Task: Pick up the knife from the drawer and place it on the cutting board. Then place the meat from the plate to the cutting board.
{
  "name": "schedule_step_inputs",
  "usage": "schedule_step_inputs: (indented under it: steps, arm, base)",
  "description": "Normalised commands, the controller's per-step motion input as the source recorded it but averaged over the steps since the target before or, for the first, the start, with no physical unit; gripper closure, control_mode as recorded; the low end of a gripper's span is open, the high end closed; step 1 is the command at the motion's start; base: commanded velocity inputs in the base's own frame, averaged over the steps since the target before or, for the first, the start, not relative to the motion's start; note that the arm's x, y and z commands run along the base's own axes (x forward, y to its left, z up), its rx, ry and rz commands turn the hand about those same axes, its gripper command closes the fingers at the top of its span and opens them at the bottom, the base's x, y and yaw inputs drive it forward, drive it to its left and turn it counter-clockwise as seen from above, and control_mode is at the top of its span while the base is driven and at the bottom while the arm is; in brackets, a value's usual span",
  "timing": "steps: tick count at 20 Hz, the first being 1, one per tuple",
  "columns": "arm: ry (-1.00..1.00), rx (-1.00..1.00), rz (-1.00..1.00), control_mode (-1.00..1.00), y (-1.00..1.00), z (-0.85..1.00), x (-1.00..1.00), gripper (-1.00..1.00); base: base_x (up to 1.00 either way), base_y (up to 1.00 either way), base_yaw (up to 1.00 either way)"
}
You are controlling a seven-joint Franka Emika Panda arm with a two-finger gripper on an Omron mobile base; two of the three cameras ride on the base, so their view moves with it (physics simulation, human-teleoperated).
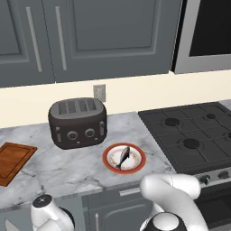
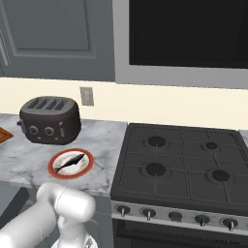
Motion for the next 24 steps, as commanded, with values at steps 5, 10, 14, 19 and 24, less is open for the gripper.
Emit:
schedule_step_inputs:
  steps: [5,10,14,19,24]
  arm:
    - [0.0,-0.05,0.0,-1.0,0.35,-0.23,0.07,-1.0]
    - [0.0,-0.01,0.0,-1.0,0.17,-0.24,0.05,-1.0]
    - [0.0,0.0,0.0,-1.0,0.0,-0.27,0.0,-1.0]
    - [0.0,0.0,0.0,-1.0,0.0,-0.26,0.0,-1.0]
    - [0.0,0.0,0.0,-1.0,0.0,-0.21,0.0,-1.0]
  base:
    - [0.0,0.0,0.0]
    - [0.0,0.0,0.0]
    - [0.0,0.0,0.0]
    - [0.0,0.0,0.0]
    - [0.0,0.0,0.0]
